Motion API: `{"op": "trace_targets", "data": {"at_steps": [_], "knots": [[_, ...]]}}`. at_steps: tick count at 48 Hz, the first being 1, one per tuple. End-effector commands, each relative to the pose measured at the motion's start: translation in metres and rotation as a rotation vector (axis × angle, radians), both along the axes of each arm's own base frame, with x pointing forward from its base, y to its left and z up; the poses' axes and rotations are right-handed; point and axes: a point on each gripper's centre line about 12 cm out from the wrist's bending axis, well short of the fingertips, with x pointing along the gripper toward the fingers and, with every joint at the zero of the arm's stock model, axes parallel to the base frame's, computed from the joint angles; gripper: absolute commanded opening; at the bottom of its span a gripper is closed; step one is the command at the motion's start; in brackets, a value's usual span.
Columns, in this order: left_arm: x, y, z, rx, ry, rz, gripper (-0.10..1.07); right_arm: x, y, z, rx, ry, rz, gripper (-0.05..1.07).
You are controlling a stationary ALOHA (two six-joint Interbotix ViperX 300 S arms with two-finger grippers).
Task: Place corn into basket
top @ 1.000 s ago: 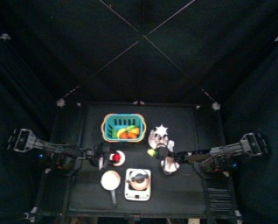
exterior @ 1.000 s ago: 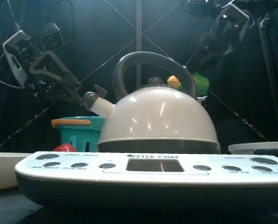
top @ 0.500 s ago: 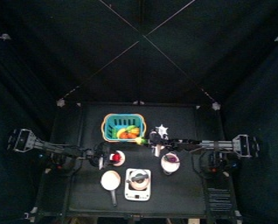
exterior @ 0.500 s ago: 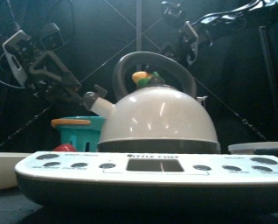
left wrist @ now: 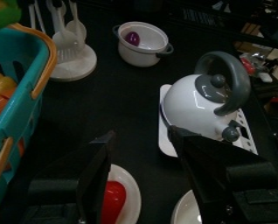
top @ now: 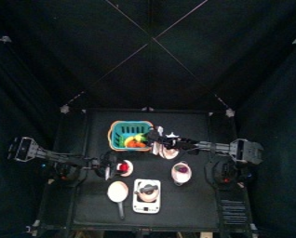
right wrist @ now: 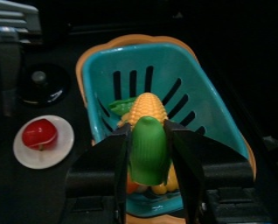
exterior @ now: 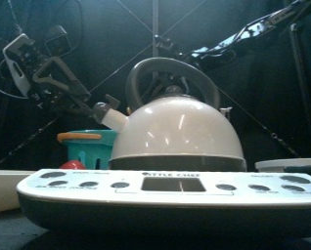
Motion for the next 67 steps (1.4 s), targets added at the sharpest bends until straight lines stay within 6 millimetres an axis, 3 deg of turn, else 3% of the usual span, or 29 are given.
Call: {"op": "trace_targets", "data": {"at_steps": [1,6,19,24,33,50,67], "knots": [[0.003,0.000,0.004,0.001,-0.015,0.001,0.89,0.009,-0.010,0.010,-0.012,-0.029,-0.010,0.52],[0.002,0.000,0.004,-0.001,-0.014,0.002,0.89,0.015,-0.015,0.003,0.006,-0.024,-0.024,0.57],[0.002,0.000,0.003,0.000,-0.011,0.002,0.89,0.018,-0.015,-0.003,0.008,-0.010,-0.019,0.87],[0.001,0.000,0.002,0.000,-0.009,0.002,0.89,0.018,-0.013,-0.003,0.004,-0.008,-0.014,0.92],[0.001,0.000,0.003,0.000,-0.011,0.002,0.89,0.017,-0.009,0.003,-0.002,-0.021,-0.004,0.92],[0.000,0.001,0.001,-0.004,-0.006,0.005,0.89,0.011,0.041,0.023,-0.007,-0.040,0.074,0.92],[0.000,0.001,0.001,-0.003,-0.006,0.005,0.89,0.006,0.041,0.025,-0.021,-0.027,0.058,0.92]]}}
